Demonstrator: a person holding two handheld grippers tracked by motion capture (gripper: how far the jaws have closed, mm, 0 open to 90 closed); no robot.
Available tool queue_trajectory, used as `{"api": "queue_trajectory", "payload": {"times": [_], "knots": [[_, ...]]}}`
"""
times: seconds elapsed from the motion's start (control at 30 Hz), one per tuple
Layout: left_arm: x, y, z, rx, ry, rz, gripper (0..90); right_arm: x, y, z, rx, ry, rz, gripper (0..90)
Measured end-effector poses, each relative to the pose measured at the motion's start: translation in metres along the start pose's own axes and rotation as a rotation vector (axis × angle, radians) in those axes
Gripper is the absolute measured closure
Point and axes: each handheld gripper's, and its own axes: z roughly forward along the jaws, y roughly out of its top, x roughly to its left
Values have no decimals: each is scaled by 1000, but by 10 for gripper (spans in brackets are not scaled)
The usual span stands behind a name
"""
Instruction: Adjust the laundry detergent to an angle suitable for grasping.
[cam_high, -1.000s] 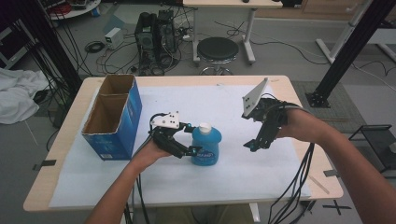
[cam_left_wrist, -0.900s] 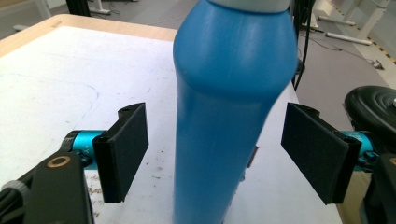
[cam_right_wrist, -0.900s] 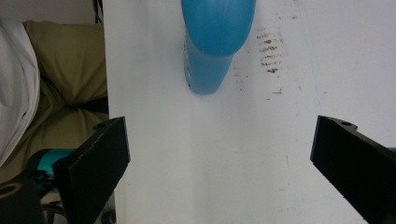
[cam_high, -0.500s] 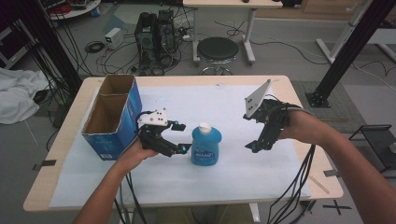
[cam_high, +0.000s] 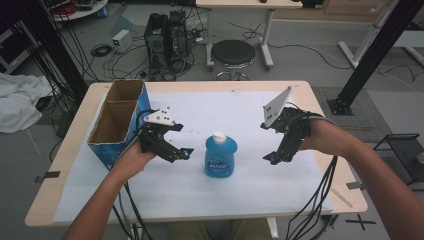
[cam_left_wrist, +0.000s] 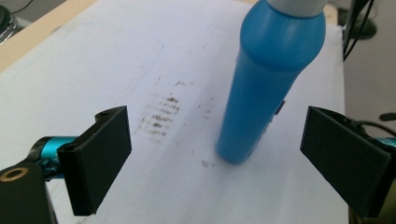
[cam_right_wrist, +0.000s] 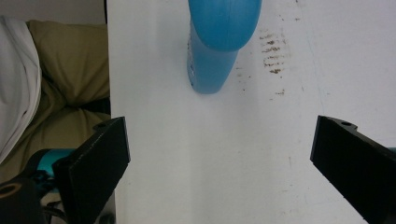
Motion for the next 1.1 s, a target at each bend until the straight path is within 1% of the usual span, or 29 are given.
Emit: {"api": "queue_trajectory", "payload": {"times": [0.07,0.1,0.13,0.17,0.2,0.23,0.27,0.3,0.33,0.37,0.4,0.43,0.5,0.53,0.57,0.6,0.63,0.67,0.8,0.87,0.9,0.93,0.97,1.0,1.03,1.07,1.1], "knots": [[-3,1,-3,13,16,-9,88,0,0,0,-4,0,-5,36],[-3,2,-5,35,8,1,88,1,0,0,-9,0,-4,36],[-4,2,-7,44,1,3,88,1,0,0,-9,1,-6,37],[-7,1,-8,45,3,-4,89,1,0,0,-7,1,-9,36],[-7,2,-11,71,7,-5,88,2,0,1,-10,-1,-2,36],[-8,2,-12,87,14,-15,89,1,0,2,-12,1,-11,36],[-8,3,-15,113,12,-27,88,2,0,3,-10,1,-13,36],[-10,2,-16,115,24,-32,88,2,0,3,-7,5,-12,36],[-11,3,-18,135,25,-34,88,3,1,4,-6,4,-14,36],[-12,3,-21,167,22,-22,88,3,1,4,-4,6,-20,36],[-15,4,-22,184,16,-33,88,4,2,5,1,9,-19,36],[-17,5,-25,211,29,-38,88,4,3,6,0,10,-24,36],[-20,7,-30,277,25,-20,89,4,4,6,8,15,-25,36],[-21,8,-33,299,12,-18,88,4,5,7,11,16,-24,36],[-23,9,-35,316,12,-21,89,4,5,7,12,17,-26,36],[-25,11,-37,344,11,-15,89,4,6,7,15,17,-23,36],[-26,12,-39,361,15,-3,89,3,6,8,13,15,-25,36],[-28,13,-40,376,18,0,88,3,7,8,15,16,-24,36],[-31,14,-42,415,14,28,89,2,8,9,13,14,-20,36],[-33,13,-42,426,8,42,89,1,8,9,14,12,-23,36],[-34,13,-42,437,-3,59,89,1,7,9,16,12,-17,36],[-34,14,-42,455,-3,86,89,1,7,9,12,11,-21,36],[-38,12,-40,420,3,48,89,1,7,8,11,10,-15,36],[-38,12,-39,420,-7,44,89,1,7,8,11,11,-16,36],[-38,12,-38,419,-3,49,89,1,7,8,12,11,-14,36],[-35,15,-41,473,-18,111,89,1,7,8,14,11,-12,36],[-36,15,-40,471,-16,110,89,1,7,8,14,10,-15,36]]}}
